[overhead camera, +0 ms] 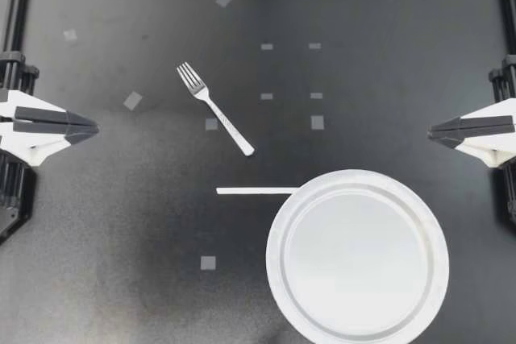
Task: Pick up the fork and place it on the plate.
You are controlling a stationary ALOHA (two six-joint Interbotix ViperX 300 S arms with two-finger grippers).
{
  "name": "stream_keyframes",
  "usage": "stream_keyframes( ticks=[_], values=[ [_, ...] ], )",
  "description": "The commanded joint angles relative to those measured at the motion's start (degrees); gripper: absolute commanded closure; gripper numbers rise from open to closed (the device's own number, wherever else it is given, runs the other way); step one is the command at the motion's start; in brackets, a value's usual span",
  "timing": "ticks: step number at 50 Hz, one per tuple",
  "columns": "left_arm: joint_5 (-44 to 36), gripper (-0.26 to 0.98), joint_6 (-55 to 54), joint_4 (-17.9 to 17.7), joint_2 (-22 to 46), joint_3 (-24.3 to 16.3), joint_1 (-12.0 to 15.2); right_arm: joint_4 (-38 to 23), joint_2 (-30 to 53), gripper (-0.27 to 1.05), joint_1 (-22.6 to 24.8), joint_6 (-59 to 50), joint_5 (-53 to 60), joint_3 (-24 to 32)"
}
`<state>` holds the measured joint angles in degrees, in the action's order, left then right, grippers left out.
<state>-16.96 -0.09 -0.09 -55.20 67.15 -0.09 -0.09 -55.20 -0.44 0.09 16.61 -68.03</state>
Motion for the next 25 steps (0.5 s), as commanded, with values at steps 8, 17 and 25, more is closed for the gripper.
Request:
stream_keyframes(
  ticks=[8, 17, 25],
  values=[
    [0.1, 0.69, -1.0, -3.2, -1.5, 0.6, -0.1, 0.7, -1.7, 0.79, -1.4, -0.6, 0.4, -1.5],
    [7.1, 0.69, -1.1, -6.7, -1.4, -2.0, -0.1, 3.4, -2.8, 0.79, -2.9, -2.6, -0.5, 0.2],
    [24.2, 0.69, -1.2, -10.0, -0.8, -9.1, 0.7, 4.5, 2.1, 0.79, -6.3, -5.0, -10.1, 8.6]
  ],
)
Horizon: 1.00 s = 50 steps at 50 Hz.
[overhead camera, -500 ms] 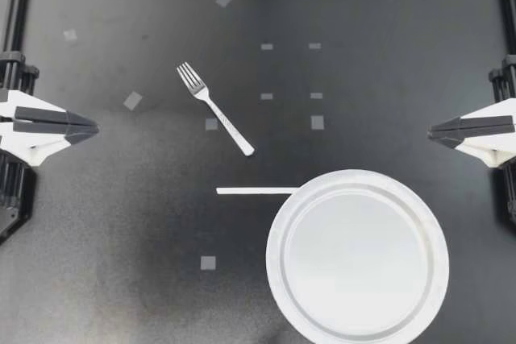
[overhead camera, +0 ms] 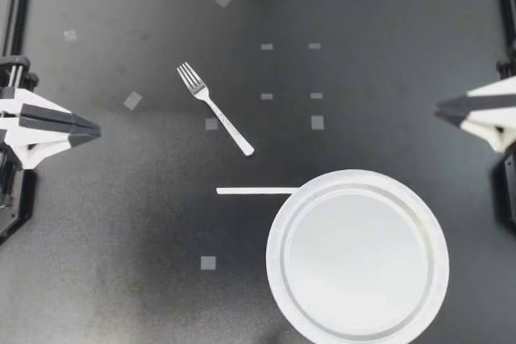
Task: Pick up the fork and place it on the plate.
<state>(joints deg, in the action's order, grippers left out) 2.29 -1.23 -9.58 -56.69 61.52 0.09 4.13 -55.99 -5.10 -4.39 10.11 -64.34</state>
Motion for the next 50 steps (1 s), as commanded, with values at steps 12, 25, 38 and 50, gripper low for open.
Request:
stream_keyframes(
  ticks=[12, 25, 38, 50],
  values=[
    [6.4, 0.69, -1.8, -1.2, 2.4, -1.0, 0.6, 0.3, 23.8, 0.77, -7.0, -7.6, -19.1, 22.6],
    [-0.6, 0.63, -4.7, -1.2, 1.9, 3.0, 0.6, 0.1, 49.4, 0.48, -8.3, -8.0, -33.8, 42.2],
    [-1.1, 0.36, -4.3, -1.0, 1.5, 3.3, 0.6, 0.2, 64.1, 0.25, -8.4, -6.6, -41.9, 53.7],
    [-1.2, 0.08, -3.1, -1.0, 1.6, 4.3, 0.6, 0.4, 72.7, 0.25, -8.4, -7.1, -42.7, 60.4]
  ],
)
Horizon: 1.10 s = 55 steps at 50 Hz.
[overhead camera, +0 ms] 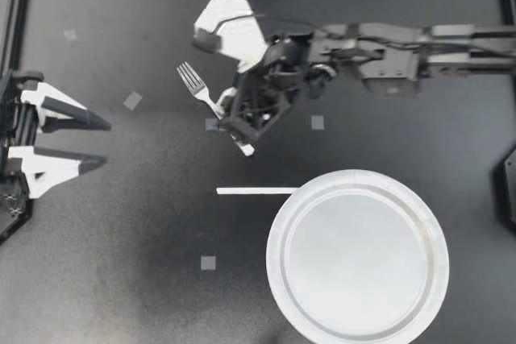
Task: Pick up the fork and place it on the plate.
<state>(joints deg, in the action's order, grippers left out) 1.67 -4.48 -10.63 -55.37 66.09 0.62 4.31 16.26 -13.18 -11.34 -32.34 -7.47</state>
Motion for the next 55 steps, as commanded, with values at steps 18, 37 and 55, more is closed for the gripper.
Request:
stream_keyframes(
  ticks=[18, 37, 55],
  values=[
    [-0.6, 0.08, 0.5, 0.2, 0.2, 0.8, -0.1, -1.1, 9.3, 0.26, -1.1, -2.6, -8.0, 12.7],
    [-0.6, 0.08, 0.5, 0.2, 0.2, 1.1, -2.0, -2.7, 14.2, 0.26, -2.2, -6.2, -11.2, 16.0],
    [-0.6, 0.08, 0.5, 0.2, 0.2, 1.7, -2.0, -2.9, 17.1, 0.26, -2.2, -5.9, -12.8, 19.2]
  ],
)
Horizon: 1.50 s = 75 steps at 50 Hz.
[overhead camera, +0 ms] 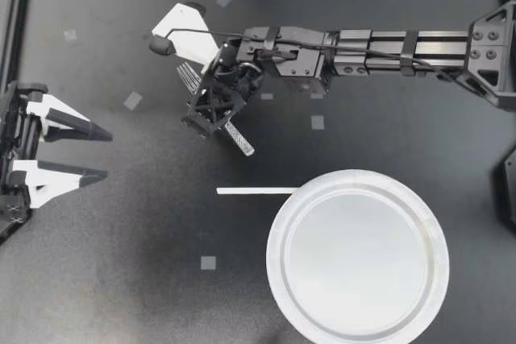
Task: Pick up the fork and place it on the plate.
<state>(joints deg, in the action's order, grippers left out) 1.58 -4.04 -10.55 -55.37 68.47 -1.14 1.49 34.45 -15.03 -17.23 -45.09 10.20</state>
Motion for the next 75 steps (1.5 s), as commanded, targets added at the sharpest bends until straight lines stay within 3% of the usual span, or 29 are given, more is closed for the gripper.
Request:
stream_keyframes(
  ticks=[1, 22, 54, 60, 69, 75],
  values=[
    [-0.5, 0.08, 0.1, 0.1, 0.2, -0.7, -0.3, -0.1, -0.9, 0.26, -0.4, 0.0, -0.1, 1.5],
    [-0.5, 0.08, 0.1, 0.1, 0.2, 0.4, -0.4, -0.2, 0.5, 0.26, -0.4, -0.2, -0.2, 1.8],
    [-0.7, 0.08, 0.2, 0.1, -0.9, 2.4, -0.4, -0.4, 1.7, 0.37, -1.3, -0.3, -0.3, 2.4],
    [-0.9, 0.08, 0.2, 0.2, -1.7, 2.9, -0.4, -0.4, 1.8, 0.48, -1.3, -0.4, -0.3, 2.4],
    [-1.9, 0.08, 0.2, 0.1, -2.1, 3.8, -0.4, -0.4, 0.6, 0.78, -1.3, 0.1, -0.3, 2.6],
    [-3.5, 0.08, 0.2, 0.2, -1.9, 4.5, -0.4, -0.4, -2.2, 0.84, -1.2, 0.5, -1.1, 3.6]
  ],
)
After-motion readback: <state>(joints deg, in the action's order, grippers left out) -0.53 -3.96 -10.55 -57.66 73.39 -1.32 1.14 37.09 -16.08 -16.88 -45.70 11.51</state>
